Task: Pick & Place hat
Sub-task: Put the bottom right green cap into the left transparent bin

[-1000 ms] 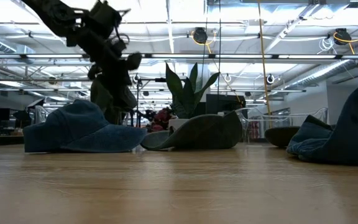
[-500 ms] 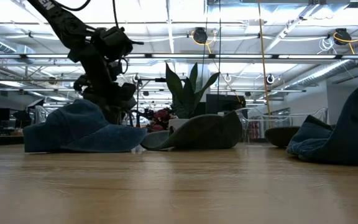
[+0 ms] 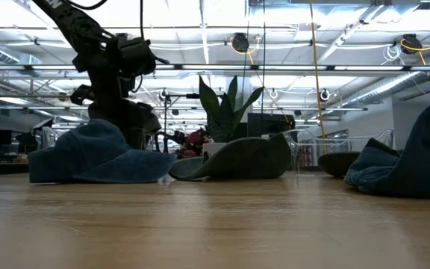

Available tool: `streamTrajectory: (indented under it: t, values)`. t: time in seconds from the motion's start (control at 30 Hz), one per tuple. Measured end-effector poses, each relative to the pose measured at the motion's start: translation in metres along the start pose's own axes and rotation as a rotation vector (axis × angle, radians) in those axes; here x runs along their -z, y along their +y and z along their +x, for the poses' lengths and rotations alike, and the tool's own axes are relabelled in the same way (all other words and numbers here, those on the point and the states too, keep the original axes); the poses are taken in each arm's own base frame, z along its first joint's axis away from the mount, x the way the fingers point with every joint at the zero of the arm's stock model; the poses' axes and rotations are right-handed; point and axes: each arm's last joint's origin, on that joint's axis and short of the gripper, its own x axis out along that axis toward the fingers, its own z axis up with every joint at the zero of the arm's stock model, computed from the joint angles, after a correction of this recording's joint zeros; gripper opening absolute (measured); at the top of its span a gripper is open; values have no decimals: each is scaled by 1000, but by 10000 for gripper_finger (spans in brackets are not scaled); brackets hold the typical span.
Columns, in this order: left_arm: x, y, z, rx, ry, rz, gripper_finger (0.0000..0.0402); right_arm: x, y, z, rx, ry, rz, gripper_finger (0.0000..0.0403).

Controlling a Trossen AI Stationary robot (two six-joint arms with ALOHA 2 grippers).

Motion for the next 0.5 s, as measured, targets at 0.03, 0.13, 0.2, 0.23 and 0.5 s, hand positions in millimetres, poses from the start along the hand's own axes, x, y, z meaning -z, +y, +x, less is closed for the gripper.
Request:
streamTrajectory:
  t: [0.03,0.13,0.2,0.23,0.5]
  values:
    - [0,0,0,2,-1,-16,0,0,0,0,-1,2,5,4]
    - [-5,-6,0,104,7,-83,2,1,0,0,-3,6,12,4]
    - [-11,-14,-2,257,18,-81,12,1,1,0,-5,9,9,4]
    - [-13,-17,-3,324,18,-77,18,1,1,0,-5,9,9,4]
    - [-29,-12,-26,452,-59,-109,5,2,1,0,-6,13,6,4]
